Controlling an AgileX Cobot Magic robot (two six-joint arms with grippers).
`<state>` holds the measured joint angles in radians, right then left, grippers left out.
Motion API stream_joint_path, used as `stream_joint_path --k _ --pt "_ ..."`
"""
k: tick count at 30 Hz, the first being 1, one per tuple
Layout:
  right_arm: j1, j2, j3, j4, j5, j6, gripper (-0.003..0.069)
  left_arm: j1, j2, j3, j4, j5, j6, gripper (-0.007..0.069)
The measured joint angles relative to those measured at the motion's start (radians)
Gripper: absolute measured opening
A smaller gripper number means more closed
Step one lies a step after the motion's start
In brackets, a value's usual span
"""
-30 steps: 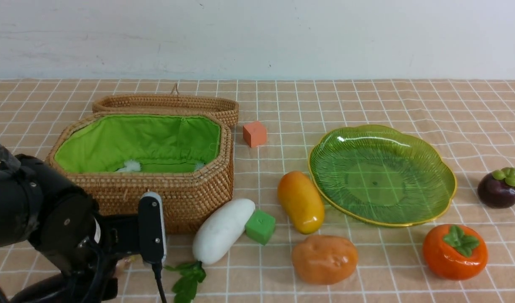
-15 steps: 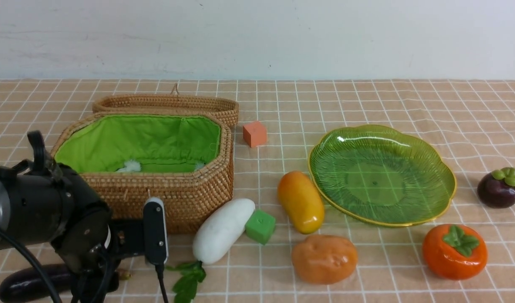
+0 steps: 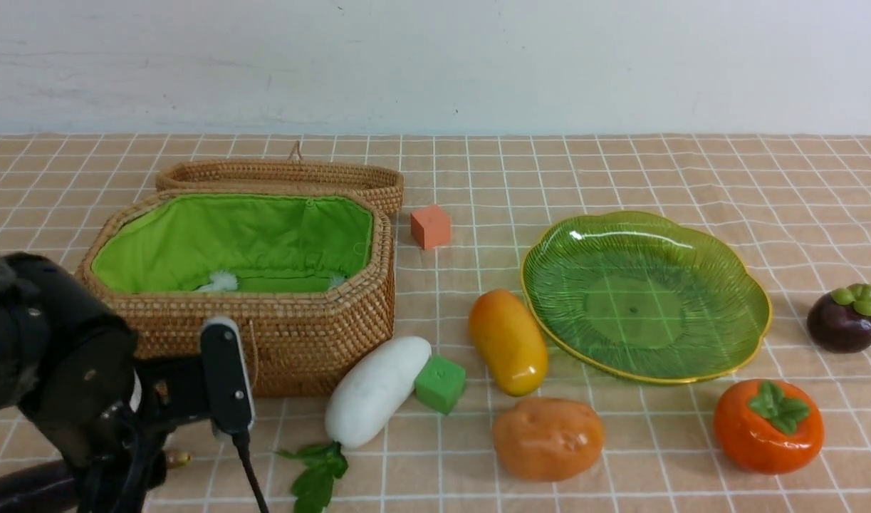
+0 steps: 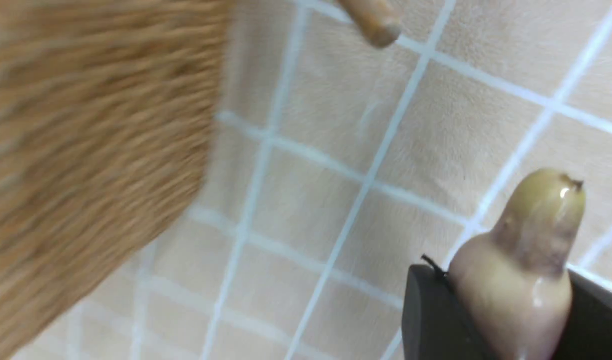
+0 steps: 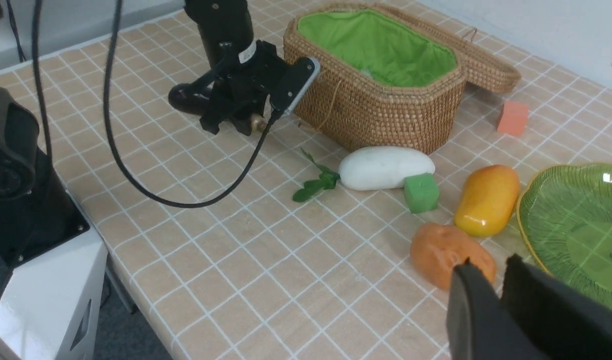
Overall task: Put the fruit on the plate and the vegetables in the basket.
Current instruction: Use the left arm to grab an eggplant and put it into the left basket
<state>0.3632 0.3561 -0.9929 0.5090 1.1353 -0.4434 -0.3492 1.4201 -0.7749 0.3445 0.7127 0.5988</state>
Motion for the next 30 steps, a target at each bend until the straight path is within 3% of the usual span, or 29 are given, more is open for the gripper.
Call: stream_joint_path --k 4,9,14,22,24,30 --pt "0.0 0.0 0.0 0.0 -0.088 0.0 0.0106 0.0 -0.186 -0.033 -0.011 -0.023 0.003 0.0242" --pt "0.0 0.0 0.0 0.0 -0.271 0.0 0.0106 0.0 -0.271 -0.197 -0.018 -0.159 0.034 0.0242" --pt "0.0 0.0 0.0 0.013 -0.359 0.0 0.0106 0.0 -0.173 -0.324 -0.075 -0.28 0.061 0.0242" --pt "0.0 0.0 0.0 0.043 -0.333 0.0 0.0106 0.0 0.067 -0.389 -0.072 -0.404 0.133 0.0255" --pt "0.0 0.0 0.0 0.049 -0.317 0.0 0.0106 0.0 0.1 -0.389 -0.048 -0.445 0.138 0.0313" --pt "0.0 0.0 0.0 0.051 -0.294 0.03 0.0106 0.0 0.12 -0.391 -0.016 -0.472 0.138 0.0592"
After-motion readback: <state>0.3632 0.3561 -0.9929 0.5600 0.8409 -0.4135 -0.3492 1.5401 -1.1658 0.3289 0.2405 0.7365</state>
